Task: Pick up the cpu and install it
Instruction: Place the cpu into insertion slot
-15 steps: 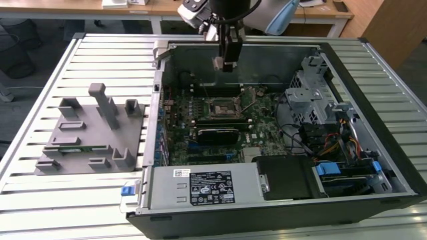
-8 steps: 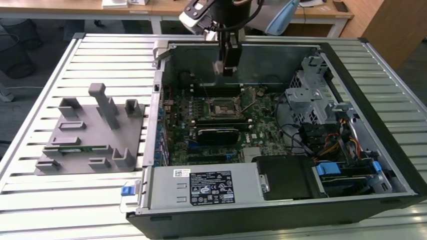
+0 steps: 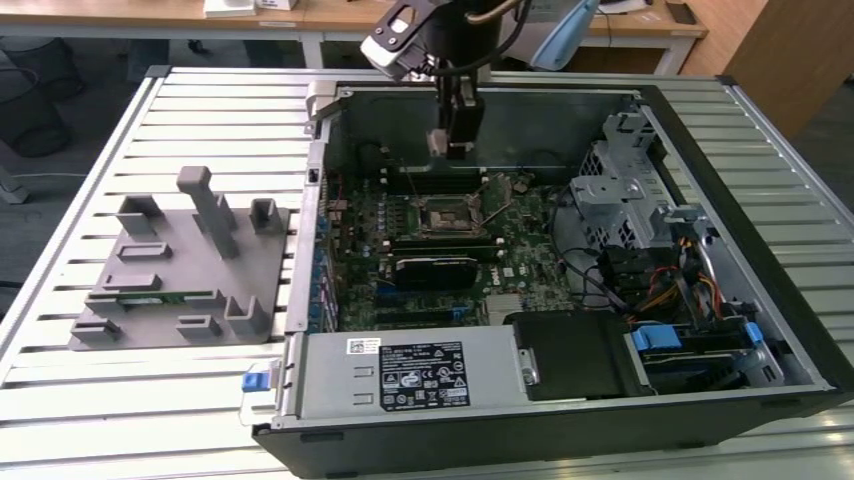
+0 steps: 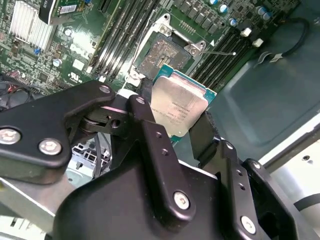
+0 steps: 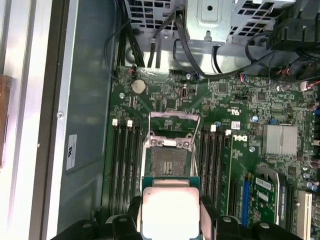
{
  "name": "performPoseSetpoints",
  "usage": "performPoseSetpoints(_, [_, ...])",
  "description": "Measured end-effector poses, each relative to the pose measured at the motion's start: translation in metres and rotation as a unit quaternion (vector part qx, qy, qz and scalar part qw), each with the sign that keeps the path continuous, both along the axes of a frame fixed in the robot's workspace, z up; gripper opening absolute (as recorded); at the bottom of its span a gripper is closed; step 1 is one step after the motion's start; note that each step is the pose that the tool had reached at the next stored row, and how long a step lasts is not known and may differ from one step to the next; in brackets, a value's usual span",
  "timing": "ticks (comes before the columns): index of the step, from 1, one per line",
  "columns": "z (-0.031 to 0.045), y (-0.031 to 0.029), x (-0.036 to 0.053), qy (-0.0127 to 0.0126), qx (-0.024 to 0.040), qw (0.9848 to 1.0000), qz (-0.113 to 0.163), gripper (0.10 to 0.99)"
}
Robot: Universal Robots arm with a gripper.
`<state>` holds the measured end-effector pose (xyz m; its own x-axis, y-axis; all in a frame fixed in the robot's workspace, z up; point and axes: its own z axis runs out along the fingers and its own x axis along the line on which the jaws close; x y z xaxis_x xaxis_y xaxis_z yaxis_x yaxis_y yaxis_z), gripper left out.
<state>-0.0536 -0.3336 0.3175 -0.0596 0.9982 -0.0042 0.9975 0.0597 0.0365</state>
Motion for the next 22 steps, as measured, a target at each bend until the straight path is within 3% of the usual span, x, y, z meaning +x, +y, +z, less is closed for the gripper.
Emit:
performPoseSetpoints(4, [-0.0031,0.0,0.003,0.0,0.0001,1.0,0.0,0.541])
performPoseSetpoints(22, [-0.0356,0.0,0.0057,0.0,0.0,1.0,-0.001,0.541])
